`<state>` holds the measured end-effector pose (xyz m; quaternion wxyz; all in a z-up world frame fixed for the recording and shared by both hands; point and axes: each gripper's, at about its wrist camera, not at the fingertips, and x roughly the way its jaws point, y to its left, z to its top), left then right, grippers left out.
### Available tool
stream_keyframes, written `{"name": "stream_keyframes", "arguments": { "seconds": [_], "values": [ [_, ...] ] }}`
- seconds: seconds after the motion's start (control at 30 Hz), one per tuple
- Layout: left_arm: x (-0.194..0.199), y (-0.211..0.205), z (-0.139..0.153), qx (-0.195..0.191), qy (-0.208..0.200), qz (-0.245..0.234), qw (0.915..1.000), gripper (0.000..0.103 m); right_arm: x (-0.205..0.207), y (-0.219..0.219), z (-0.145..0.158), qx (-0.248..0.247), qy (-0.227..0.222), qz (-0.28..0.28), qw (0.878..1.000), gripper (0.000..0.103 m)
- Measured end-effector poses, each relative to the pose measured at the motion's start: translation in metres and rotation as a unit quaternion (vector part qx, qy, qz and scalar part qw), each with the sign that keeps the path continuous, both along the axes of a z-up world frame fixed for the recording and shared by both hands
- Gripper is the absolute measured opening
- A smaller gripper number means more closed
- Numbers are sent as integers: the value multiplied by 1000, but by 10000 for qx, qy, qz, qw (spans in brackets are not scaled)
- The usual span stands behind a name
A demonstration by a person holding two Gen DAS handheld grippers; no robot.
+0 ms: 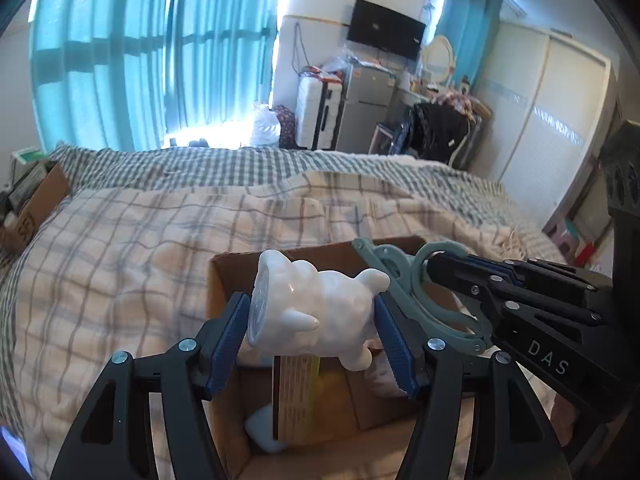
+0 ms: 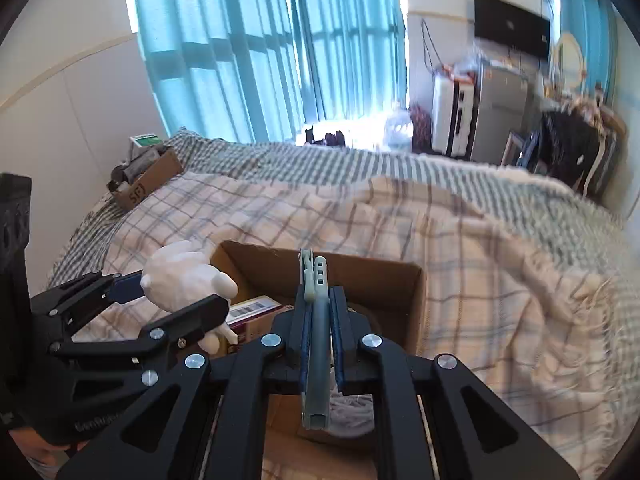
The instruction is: Organize objects
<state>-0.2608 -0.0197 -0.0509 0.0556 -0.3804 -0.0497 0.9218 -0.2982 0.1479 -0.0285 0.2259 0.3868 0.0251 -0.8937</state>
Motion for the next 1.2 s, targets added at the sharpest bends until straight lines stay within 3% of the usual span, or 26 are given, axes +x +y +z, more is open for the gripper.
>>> {"name": "stream_keyframes", "arguments": {
  "seconds": [0.27,0.47,0.6,0.8,1.0,1.07,1.2],
  "values": [
    [-22,4,-24,-29,-246,-70,9997,65,-19,6,-34,-335,-402,96,9986,9],
    [-18,8,-22,-145,-273,13,9995,69,-14,15,-26,-429,-358,-86,9984,11],
    [-3,8,-7,-385,-124,118,9991,83,1,29,-2,-407,-153,-346,9985,26],
    [28,-3,28,-294,105,274,9991,90,38,42,48,-274,303,-508,9979,30],
    [76,-8,81,-263,568,344,9974,98,97,45,101,-84,843,-532,9950,42],
    [93,-7,94,-346,711,416,9960,98,117,45,113,-42,996,-605,9932,51],
    [130,-12,116,-386,1003,465,9931,99,159,45,130,2,1254,-593,9903,53]
  ]
}}
